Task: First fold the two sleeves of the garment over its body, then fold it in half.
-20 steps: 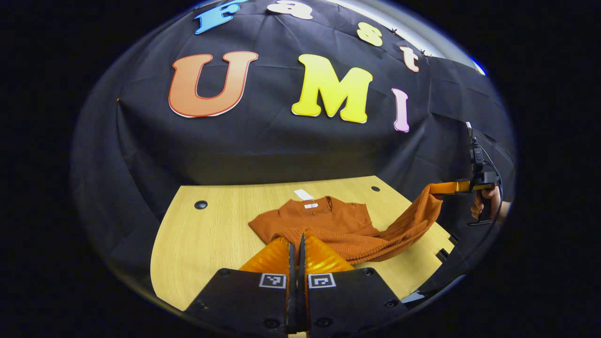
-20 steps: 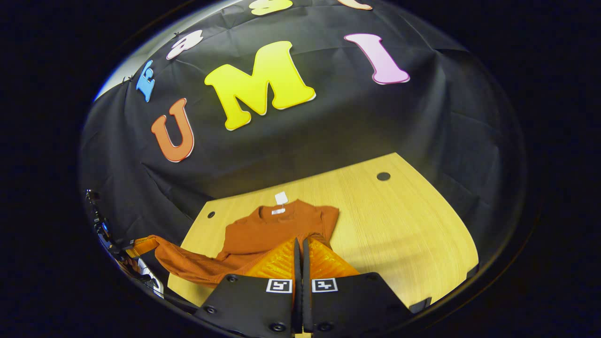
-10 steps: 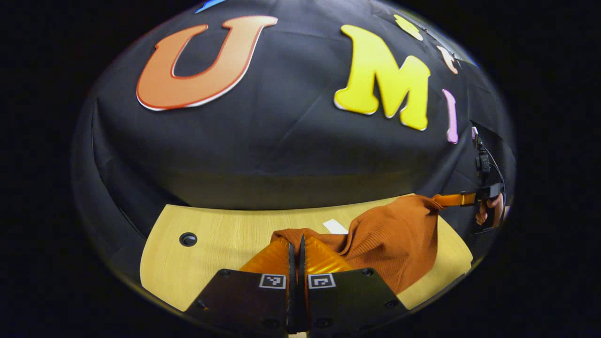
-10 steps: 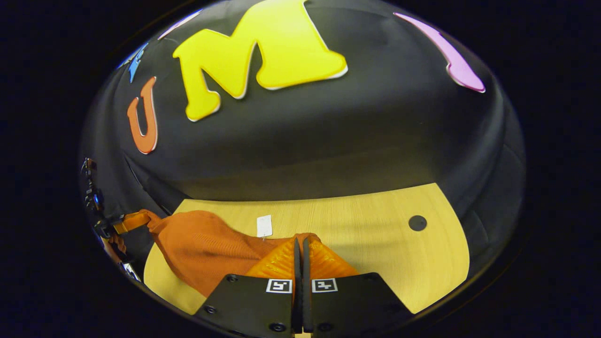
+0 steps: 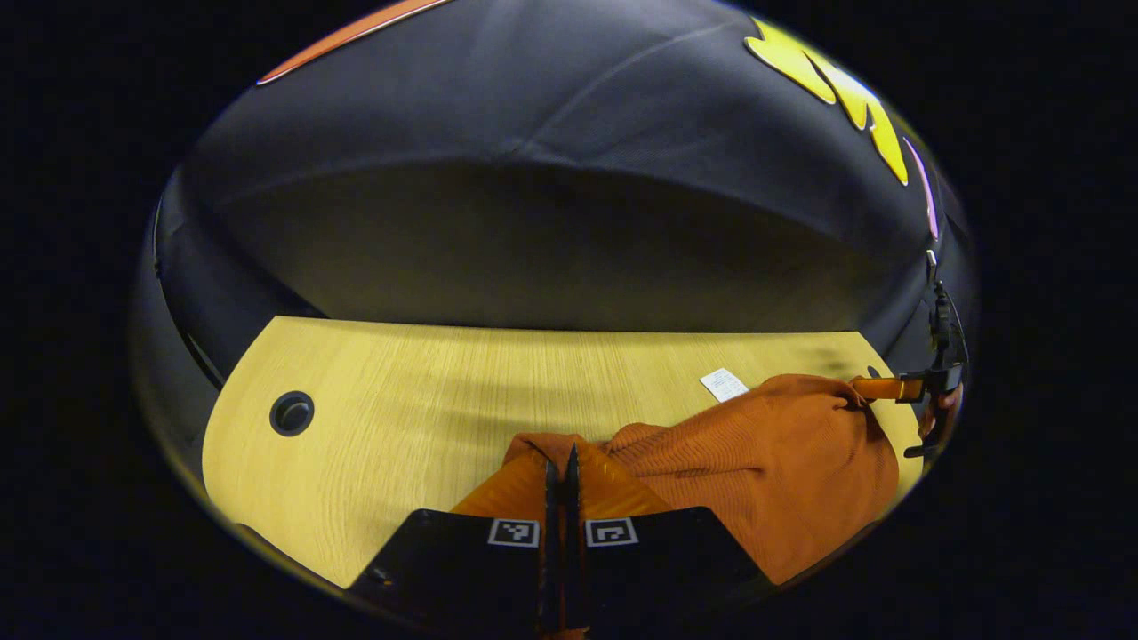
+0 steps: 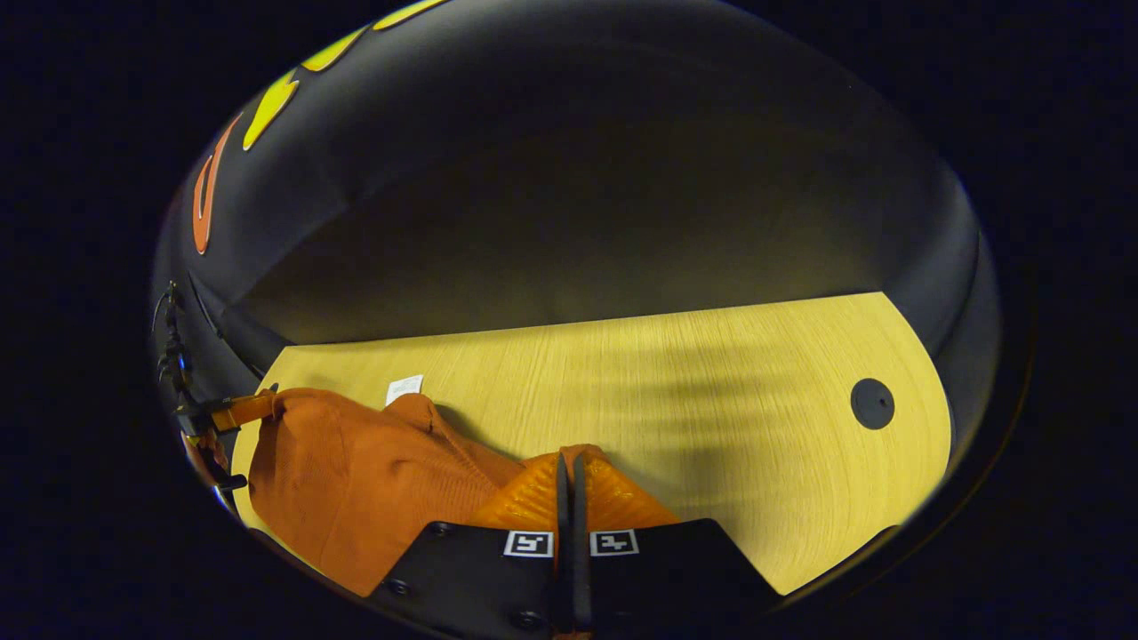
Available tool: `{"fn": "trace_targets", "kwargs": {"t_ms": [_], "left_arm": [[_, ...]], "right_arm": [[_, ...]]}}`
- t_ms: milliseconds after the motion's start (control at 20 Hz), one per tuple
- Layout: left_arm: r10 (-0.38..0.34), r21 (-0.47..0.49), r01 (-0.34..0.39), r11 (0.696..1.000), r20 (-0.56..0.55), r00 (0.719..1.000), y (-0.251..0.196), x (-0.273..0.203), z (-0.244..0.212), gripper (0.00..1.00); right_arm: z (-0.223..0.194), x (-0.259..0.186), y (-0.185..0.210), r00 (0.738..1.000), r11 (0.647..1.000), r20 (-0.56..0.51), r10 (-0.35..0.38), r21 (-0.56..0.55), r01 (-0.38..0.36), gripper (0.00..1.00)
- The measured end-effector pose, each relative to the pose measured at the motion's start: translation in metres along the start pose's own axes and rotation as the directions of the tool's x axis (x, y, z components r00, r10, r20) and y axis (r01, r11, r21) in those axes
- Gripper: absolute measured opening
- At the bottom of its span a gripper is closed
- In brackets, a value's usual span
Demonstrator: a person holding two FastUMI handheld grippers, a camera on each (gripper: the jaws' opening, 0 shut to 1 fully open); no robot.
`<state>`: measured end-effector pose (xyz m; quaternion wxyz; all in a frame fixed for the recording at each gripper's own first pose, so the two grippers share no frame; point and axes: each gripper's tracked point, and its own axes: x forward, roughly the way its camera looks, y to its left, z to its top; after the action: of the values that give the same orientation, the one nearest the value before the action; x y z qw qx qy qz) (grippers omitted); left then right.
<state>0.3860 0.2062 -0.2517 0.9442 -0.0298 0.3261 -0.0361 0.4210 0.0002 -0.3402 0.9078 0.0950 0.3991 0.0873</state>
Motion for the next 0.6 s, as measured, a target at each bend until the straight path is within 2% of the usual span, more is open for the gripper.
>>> {"fn": "trace_targets", "kwargs": {"t_ms": [100, 150, 250, 300, 350, 400, 450, 500, 550, 600], "left_arm": [[-0.005, -0.001, 0.005, 1.0, -0.006, 1.0, -0.003, 0.008, -0.003, 0.12], [-0.003, 0.001, 0.003, 1.0, -0.009, 1.0, -0.005, 0.007, -0.004, 0.14], [0.023, -0.002, -0.023, 1.0, 0.021, 1.0, 0.0, 0.006, 0.003, 0.3], [0.036, 0.002, -0.036, 0.999, 0.042, 0.998, 0.004, 0.004, 0.009, 0.53], [0.049, 0.01, -0.05, 0.999, 0.066, 0.997, 0.009, -0.001, 0.017, 0.77], [0.061, 0.017, -0.063, 0.998, 0.09, 0.994, 0.013, -0.008, 0.026, 1.0], [0.07, 0.014, -0.072, 0.997, 0.116, 0.991, 0.015, -0.017, 0.037, 0.95], [0.069, 0.0, -0.07, 0.998, 0.137, 0.988, 0.013, -0.029, 0.044, 0.99], [0.071, -0.017, -0.069, 0.997, 0.152, 0.986, 0.012, -0.041, 0.051, 0.99], [0.078, -0.035, -0.074, 0.997, 0.166, 0.983, 0.012, -0.056, 0.058, 0.99]], "right_arm": [[0.001, 0.0, 0.005, 1.0, 1.0, -0.014, -0.01, -0.018, 0.009, 0.02], [0.002, -0.001, 0.007, 1.0, 1.0, -0.01, -0.014, -0.024, 0.014, 0.09], [0.009, -0.013, 0.011, 1.0, 1.0, 0.003, -0.008, -0.016, 0.008, 0.14], [0.015, -0.02, 0.012, 1.0, 1.0, 0.019, -0.008, -0.013, 0.008, 0.17], [0.018, -0.026, 0.012, 0.999, 1.0, 0.03, -0.01, -0.013, 0.011, 0.27], [0.02, -0.034, 0.013, 0.999, 1.0, 0.044, -0.014, -0.022, 0.015, 0.32], [0.023, -0.046, 0.016, 0.998, 0.999, 0.062, -0.022, -0.044, 0.025, 0.42], [0.031, -0.058, 0.019, 0.995, 0.997, 0.092, -0.029, -0.067, 0.035, 0.46], [0.035, -0.072, 0.017, 0.991, 0.995, 0.126, -0.04, -0.085, 0.051, 0.63], [0.042, -0.088, 0.02, 0.986, 0.993, 0.161, -0.049, -0.096, 0.065, 0.69]]}}
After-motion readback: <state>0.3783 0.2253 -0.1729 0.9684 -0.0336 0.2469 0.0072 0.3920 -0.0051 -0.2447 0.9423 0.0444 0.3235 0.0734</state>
